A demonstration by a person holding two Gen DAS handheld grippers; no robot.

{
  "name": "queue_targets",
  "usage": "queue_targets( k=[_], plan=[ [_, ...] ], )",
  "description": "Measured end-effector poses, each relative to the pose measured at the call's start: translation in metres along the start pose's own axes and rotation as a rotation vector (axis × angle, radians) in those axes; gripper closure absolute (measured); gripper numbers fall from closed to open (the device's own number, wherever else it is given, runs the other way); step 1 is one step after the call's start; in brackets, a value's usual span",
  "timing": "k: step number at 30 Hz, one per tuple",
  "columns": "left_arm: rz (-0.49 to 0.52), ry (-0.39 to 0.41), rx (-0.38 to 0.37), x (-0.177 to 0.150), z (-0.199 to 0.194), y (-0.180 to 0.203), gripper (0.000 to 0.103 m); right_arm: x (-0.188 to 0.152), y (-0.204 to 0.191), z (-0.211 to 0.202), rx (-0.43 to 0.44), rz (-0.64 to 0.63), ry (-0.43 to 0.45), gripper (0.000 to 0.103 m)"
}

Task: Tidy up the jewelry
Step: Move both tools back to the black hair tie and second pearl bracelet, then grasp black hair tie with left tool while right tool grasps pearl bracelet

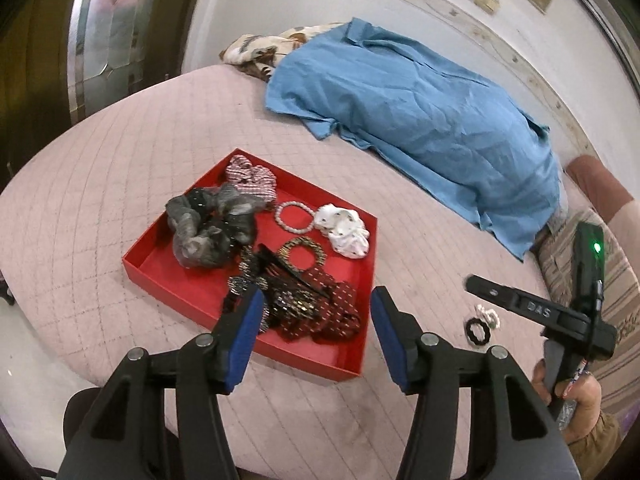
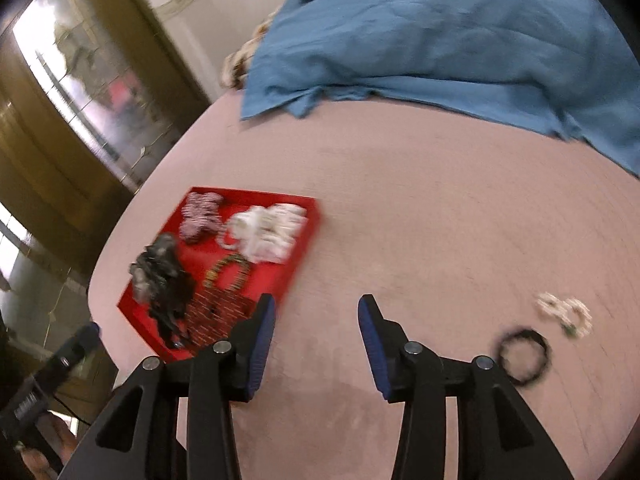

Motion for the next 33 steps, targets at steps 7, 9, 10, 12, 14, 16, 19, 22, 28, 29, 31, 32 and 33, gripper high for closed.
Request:
queue_targets(
  k=[7, 9, 10, 12, 14, 16, 19, 22, 28, 29, 31, 32, 33],
  plan=[
    [0.105, -0.032, -0.017, -0.014, -0.003, 0.038, 0.044, -0.032, 0.093, -0.066, -0.139, 0.1, 0.057, 0.051],
    [0.133, -0.055, -0.029, -0.02, 0.002, 0.05, 0.044, -0.041, 0.116, -0.078, -0.169, 0.136, 0.062, 0.051],
    [0.15, -0.072, -0.038, -0.025, 0.005, 0.059, 0.044, -0.046, 0.129, -0.084, -0.185, 0.156, 0.066, 0.051],
    [0.175, -0.096, -0.052, -0.031, 0.01, 0.073, 0.044, -0.055, 0.151, -0.095, -0.212, 0.196, 0.073, 0.051],
    [0.207, -0.12, -0.063, -0.038, 0.015, 0.088, 0.044, -0.062, 0.168, -0.1, -0.224, 0.225, 0.077, 0.051],
    [0.244, -0.144, -0.07, -0.046, 0.021, 0.103, 0.044, -0.066, 0.179, -0.102, -0.225, 0.243, 0.078, 0.051],
    [0.282, -0.174, -0.082, -0.054, 0.029, 0.122, 0.044, -0.072, 0.191, -0.098, -0.212, 0.261, 0.082, 0.05],
    [0.319, -0.2, -0.084, -0.062, 0.038, 0.14, 0.044, -0.077, 0.197, -0.092, -0.2, 0.266, 0.083, 0.051],
    [0.36, -0.26, -0.089, -0.078, 0.07, 0.168, 0.044, -0.086, 0.216, -0.083, -0.187, 0.29, 0.084, 0.051],
    [0.362, -0.268, -0.094, -0.081, 0.075, 0.172, 0.044, -0.085, 0.219, -0.082, -0.185, 0.294, 0.085, 0.051],
    [0.366, -0.285, -0.105, -0.085, 0.089, 0.183, 0.044, -0.082, 0.223, -0.077, -0.179, 0.288, 0.09, 0.051],
    [0.366, -0.295, -0.112, -0.087, 0.095, 0.188, 0.044, -0.08, 0.224, -0.075, -0.178, 0.28, 0.089, 0.051],
    [0.365, -0.305, -0.119, -0.088, 0.101, 0.192, 0.044, -0.077, 0.226, -0.071, -0.178, 0.27, 0.086, 0.051]
  ],
)
Point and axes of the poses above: each gripper's, at about its wrist camera, not at the fingertips, and z roughly the way its jaws point, y to its right, x to its top, the point moved 1 cm from there along z, roughly the way its jaws point, and after that the axes turned 9 degrees about y, right-handed, at the moved point
